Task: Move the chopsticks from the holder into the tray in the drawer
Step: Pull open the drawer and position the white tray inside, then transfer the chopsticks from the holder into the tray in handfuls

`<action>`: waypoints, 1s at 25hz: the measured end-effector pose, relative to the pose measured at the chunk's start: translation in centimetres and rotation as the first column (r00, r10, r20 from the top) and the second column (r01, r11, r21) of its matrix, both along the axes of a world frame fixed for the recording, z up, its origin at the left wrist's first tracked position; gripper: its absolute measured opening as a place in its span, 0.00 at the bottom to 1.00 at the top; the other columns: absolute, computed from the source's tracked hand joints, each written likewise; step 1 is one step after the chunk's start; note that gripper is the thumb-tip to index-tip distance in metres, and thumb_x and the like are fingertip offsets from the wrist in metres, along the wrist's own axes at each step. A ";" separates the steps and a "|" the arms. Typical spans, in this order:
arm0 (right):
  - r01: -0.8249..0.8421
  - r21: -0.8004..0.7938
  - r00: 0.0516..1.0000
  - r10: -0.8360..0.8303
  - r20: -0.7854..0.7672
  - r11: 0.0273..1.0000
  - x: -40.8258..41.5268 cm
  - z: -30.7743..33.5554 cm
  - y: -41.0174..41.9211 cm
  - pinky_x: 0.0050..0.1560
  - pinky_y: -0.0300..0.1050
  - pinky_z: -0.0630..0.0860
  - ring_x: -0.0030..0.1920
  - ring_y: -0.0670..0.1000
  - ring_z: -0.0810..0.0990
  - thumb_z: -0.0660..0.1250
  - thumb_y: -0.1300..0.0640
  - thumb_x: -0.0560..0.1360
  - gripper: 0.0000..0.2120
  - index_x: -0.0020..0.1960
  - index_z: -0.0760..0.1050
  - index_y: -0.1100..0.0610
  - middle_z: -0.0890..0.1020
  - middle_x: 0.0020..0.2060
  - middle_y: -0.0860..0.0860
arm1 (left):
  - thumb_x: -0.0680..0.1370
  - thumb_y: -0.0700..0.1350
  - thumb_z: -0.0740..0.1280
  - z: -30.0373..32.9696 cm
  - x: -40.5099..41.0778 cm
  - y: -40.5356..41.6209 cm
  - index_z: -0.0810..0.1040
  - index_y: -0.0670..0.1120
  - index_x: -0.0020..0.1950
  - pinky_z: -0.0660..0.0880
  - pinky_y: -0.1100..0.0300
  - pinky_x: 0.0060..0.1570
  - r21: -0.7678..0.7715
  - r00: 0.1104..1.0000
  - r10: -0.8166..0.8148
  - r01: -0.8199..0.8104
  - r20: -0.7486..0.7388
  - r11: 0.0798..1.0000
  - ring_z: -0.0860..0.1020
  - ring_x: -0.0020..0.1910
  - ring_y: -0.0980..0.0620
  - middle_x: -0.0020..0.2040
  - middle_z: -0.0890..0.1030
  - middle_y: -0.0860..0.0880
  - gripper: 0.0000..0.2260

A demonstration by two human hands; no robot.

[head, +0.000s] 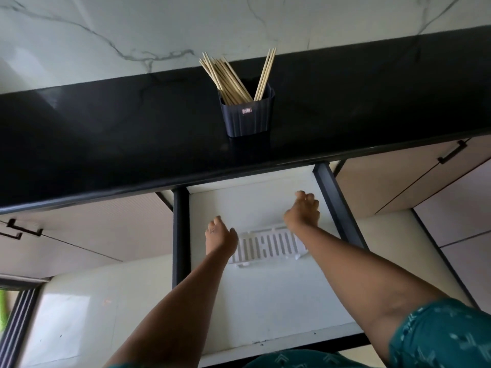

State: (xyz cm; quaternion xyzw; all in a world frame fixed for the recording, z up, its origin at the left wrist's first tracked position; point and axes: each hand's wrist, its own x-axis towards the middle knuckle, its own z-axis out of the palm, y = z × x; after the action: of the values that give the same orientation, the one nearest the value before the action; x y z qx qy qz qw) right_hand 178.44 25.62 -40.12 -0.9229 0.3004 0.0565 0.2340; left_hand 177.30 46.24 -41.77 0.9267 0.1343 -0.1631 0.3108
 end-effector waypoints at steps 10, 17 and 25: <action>-0.191 0.337 0.833 -0.029 0.553 0.922 14.4 16.5 4.6 0.54 0.47 0.76 0.54 0.58 0.78 0.63 0.60 0.75 0.09 0.54 0.77 0.59 0.79 0.54 0.58 | 0.76 0.47 0.59 19.3 14.9 -7.4 0.78 0.48 0.53 0.75 0.55 0.42 -0.382 0.908 0.064 0.109 0.413 0.918 0.79 0.47 0.48 0.47 0.81 0.47 0.11; -0.101 0.278 0.840 -0.068 0.538 0.955 23.7 19.7 2.6 0.58 0.50 0.77 0.60 0.58 0.77 0.70 0.55 0.74 0.17 0.61 0.75 0.59 0.78 0.59 0.58 | 0.79 0.44 0.58 23.6 21.9 -8.8 0.73 0.45 0.65 0.71 0.63 0.40 -0.375 0.886 0.063 0.129 0.460 0.918 0.75 0.45 0.53 0.57 0.79 0.44 0.15; 0.039 0.525 0.983 -0.128 0.135 0.850 31.7 18.0 -2.1 0.47 0.50 0.73 0.58 0.59 0.76 0.66 0.43 0.76 0.28 0.68 0.69 0.60 0.77 0.60 0.57 | 0.79 0.42 0.58 20.0 25.2 -8.5 0.73 0.45 0.64 0.71 0.69 0.29 -0.381 0.873 0.087 0.118 0.480 0.917 0.77 0.40 0.55 0.53 0.80 0.47 0.14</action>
State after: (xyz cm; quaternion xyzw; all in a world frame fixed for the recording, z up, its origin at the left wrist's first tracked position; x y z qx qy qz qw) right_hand 210.11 23.57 -22.14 -0.8127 0.2936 0.0488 0.5008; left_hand 202.53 37.71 -21.78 0.8556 0.0078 0.0494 0.5152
